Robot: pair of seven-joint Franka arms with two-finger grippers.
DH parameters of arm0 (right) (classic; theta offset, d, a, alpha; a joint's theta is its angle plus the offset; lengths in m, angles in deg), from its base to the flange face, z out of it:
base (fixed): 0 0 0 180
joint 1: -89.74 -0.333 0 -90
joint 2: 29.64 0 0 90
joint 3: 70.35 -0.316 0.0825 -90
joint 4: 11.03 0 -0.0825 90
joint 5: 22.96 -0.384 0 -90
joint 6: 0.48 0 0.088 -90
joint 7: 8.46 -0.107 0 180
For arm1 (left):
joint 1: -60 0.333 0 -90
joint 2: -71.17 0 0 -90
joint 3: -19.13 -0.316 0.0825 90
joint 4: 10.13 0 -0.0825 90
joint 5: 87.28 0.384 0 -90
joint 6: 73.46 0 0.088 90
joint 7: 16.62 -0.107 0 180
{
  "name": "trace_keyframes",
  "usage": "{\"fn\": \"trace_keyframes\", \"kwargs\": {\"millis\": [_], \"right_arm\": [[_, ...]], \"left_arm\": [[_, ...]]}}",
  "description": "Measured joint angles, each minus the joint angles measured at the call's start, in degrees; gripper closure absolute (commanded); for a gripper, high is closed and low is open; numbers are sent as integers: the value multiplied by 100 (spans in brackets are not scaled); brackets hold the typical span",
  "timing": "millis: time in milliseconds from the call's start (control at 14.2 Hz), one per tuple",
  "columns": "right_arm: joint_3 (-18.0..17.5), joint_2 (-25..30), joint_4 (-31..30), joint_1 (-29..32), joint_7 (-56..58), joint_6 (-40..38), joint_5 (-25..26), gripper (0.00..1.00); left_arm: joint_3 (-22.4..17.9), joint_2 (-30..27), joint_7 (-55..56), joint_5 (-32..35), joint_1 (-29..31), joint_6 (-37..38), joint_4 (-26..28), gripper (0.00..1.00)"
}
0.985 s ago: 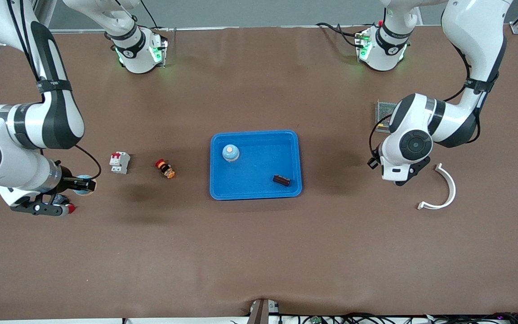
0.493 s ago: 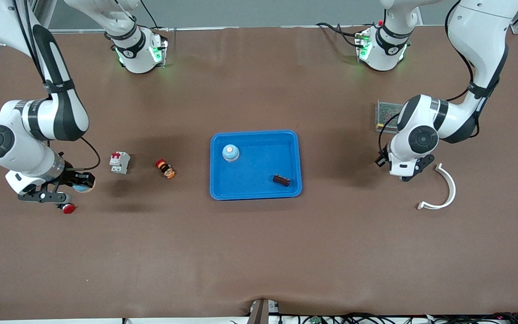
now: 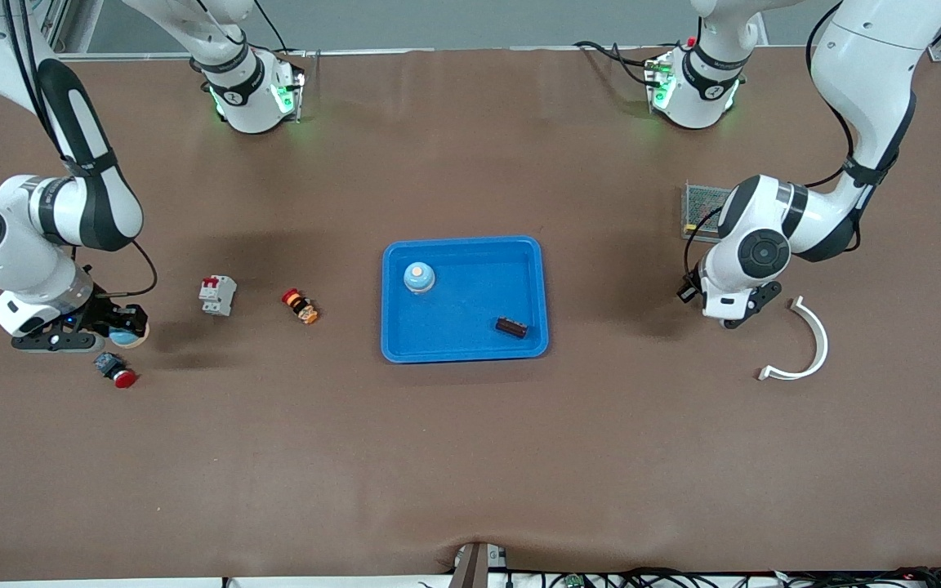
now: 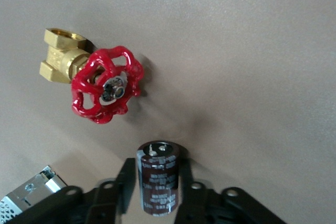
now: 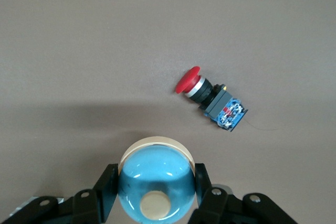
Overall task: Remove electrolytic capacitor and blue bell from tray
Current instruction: 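Set the bell down with the right gripper while the left gripper releases the capacitor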
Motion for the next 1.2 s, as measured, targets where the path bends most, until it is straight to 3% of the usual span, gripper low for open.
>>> {"fn": "trace_keyframes", "kwargs": {"millis": [282,704,774,845,1196], "right_arm": [[-60,-270,-219,-3,-105,622,0,100],[-108,-756,-208,-107,-566,1005,0,100],[-108,-760,-207,-106,-575,1008,0,59],[-108,-760,-206,-106,-584,1007,0,1],[-122,-760,-95,-107,-596,707,0,0]], "left_arm": [[4,3,0,4,9,-34,-111,0],[61,11,52,-1,-188,-40,-796,0],[66,33,148,-13,-278,-40,-928,0],[70,80,310,-22,-392,-40,-1068,0],[80,518,1181,-25,-1027,177,-1856,0]]}}
